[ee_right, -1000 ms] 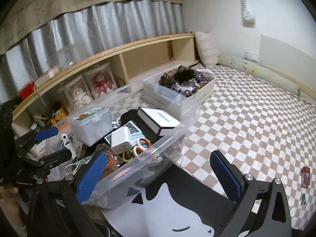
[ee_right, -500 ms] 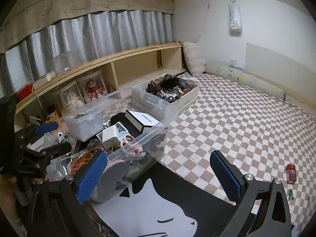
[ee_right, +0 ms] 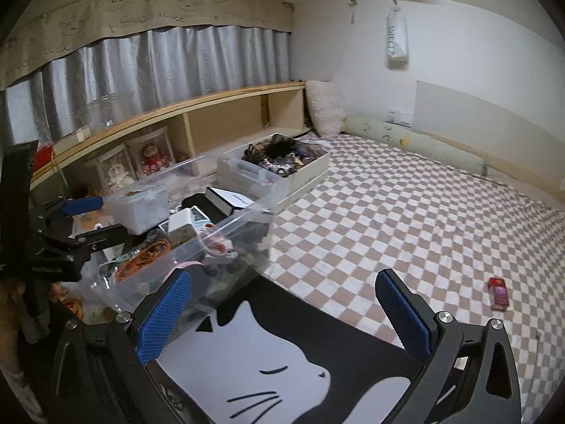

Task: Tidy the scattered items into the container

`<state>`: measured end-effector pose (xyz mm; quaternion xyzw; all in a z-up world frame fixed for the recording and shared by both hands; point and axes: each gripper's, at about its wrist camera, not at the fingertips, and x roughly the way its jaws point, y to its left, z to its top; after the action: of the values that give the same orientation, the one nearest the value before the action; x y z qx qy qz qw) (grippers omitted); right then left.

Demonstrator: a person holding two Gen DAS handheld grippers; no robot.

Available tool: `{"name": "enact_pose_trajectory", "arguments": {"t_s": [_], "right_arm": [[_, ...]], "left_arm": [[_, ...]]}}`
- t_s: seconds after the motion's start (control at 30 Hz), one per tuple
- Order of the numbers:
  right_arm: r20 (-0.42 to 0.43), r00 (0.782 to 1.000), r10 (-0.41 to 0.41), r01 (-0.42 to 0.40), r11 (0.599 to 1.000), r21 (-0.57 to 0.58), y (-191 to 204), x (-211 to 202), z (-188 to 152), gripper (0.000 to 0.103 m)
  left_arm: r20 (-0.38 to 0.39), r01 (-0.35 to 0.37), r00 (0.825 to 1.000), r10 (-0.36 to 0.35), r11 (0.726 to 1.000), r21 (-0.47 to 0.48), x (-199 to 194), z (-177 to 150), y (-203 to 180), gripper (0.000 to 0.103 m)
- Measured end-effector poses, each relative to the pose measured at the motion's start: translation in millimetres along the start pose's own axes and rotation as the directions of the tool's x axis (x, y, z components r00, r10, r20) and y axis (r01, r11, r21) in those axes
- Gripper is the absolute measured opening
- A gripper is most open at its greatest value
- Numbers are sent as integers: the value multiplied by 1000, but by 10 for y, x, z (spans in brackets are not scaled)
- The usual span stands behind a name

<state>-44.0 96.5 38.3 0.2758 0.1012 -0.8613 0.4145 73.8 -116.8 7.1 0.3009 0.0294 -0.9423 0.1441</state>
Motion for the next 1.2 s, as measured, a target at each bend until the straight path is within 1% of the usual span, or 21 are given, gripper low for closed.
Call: {"name": "enact_pose_trajectory", "arguments": {"t_s": [0.23, 0.37, 0.57, 0.8, 0.97, 1.2], "right_arm": [[-1, 999, -48, 48, 999, 3, -93, -119, -67, 103], [-4, 997, -71, 71, 997, -2, -122, -182, -124, 103], [1, 995, -96, 96, 995, 10, -178, -297, -227, 103], [6, 991, -135, 135, 991, 16, -216, -385, -337, 103], [11, 989, -150, 149, 988, 25, -227, -427, -398, 103], [18, 989, -149, 148, 988, 47, -242, -468, -433, 103]], "left_arm": [[8, 23, 1000, -24, 999, 29, -26, 18, -135, 103], [3, 52, 999, -52, 998, 30, -42, 28, -197, 103], [0, 52, 999, -52, 997, 52, -49, 2, -284, 103], [0, 71, 997, -71, 995, 75, -77, -39, -380, 103], [1, 69, 998, -69, 993, 94, -91, -68, -453, 103], [-6, 71, 997, -71, 993, 97, -86, -99, -515, 103]]}}
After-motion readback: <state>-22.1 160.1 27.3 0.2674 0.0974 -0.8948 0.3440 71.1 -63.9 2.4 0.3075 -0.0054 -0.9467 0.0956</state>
